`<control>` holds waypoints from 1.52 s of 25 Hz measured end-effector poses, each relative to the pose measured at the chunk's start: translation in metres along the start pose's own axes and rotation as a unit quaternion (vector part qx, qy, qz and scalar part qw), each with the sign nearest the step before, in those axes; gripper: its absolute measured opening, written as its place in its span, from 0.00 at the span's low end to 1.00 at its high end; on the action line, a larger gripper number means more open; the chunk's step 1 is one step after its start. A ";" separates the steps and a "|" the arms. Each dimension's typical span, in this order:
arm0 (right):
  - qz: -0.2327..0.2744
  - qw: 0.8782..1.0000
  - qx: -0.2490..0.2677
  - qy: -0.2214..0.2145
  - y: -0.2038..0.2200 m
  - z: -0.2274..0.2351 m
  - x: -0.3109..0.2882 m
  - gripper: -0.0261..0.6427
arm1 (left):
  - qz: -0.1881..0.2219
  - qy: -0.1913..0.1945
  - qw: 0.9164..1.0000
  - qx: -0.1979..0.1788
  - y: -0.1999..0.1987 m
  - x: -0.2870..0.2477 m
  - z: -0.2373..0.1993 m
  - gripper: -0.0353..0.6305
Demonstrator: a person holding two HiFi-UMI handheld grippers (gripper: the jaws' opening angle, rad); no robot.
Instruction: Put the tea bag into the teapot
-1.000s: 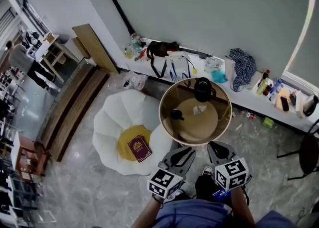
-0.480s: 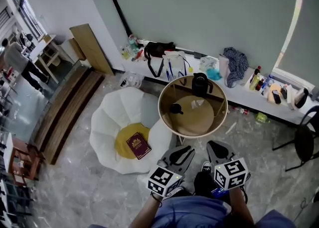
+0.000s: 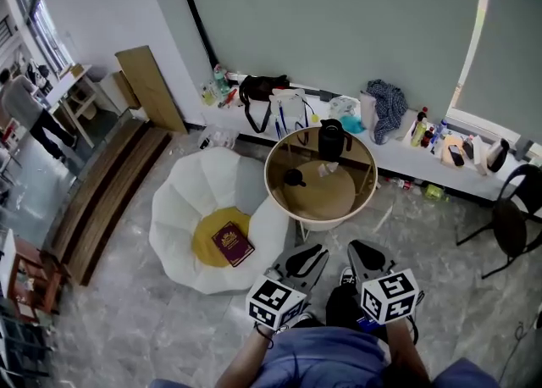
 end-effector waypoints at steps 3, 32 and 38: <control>0.004 1.000 -0.001 0.009 0.008 -0.014 0.012 0.08 | 0.000 0.006 1.000 -0.002 0.008 0.013 0.008 0.14; 0.014 0.999 -0.001 0.043 0.019 -0.015 0.046 0.08 | 0.002 0.021 1.000 -0.016 0.011 0.035 0.032 0.14; 0.022 0.997 -0.009 0.070 0.018 0.003 0.057 0.08 | 0.002 0.021 1.000 -0.019 0.010 0.035 0.035 0.14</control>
Point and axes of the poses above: the fingertips, and each gripper's own axes: x backward along the fingers, z to its right, y out of its underside, the point moved 6 cm from there along x, backward along the fingers, and after that the axes turned 4 degrees about x, right-handed, at the moved point
